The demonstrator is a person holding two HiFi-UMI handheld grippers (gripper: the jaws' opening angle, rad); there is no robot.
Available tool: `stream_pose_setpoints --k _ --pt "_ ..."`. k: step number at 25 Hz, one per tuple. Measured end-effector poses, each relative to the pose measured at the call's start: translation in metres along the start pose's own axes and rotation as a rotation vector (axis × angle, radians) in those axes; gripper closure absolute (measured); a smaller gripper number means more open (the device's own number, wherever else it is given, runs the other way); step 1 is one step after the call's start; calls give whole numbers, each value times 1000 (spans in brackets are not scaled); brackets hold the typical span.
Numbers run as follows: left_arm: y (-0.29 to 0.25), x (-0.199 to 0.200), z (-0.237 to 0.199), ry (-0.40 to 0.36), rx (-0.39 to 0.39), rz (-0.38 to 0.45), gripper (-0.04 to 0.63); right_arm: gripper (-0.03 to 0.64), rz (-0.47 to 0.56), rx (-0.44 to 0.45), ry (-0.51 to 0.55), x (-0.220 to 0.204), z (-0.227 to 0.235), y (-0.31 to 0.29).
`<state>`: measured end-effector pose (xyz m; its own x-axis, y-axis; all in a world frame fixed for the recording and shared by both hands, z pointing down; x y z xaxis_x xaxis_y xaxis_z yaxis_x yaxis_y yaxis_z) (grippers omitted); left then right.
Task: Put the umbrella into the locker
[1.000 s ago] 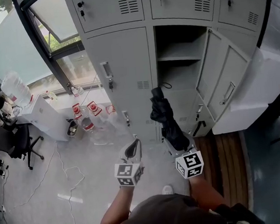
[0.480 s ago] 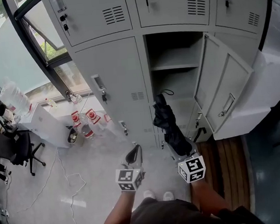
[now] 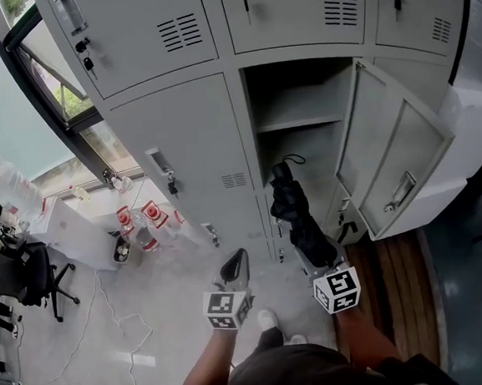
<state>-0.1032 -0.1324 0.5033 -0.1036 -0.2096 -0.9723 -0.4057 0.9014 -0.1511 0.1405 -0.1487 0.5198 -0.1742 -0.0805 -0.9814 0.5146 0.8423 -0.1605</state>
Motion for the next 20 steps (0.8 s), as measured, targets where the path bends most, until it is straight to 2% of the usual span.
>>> stream_pose_setpoints --k 13,20 --pt "-67 4 -54 -4 -69 -8 591 388 -67 -66 -7 -1 15 -63" --pt "-90 18 -74 36 -112 -26 591 388 -92 -114 -9 3 20 -87"
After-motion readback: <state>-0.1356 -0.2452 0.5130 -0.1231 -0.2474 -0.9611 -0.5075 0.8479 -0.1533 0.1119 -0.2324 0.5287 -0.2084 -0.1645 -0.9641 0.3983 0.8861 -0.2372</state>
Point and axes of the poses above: the fingertips, and each gripper's own axes: y backward along the fingers, z to its right, x out of its top, the point moved 9 cm from there along y, backward along the fingers, and after that the axes turned 9 degrees about y, right-handed, at the moved point
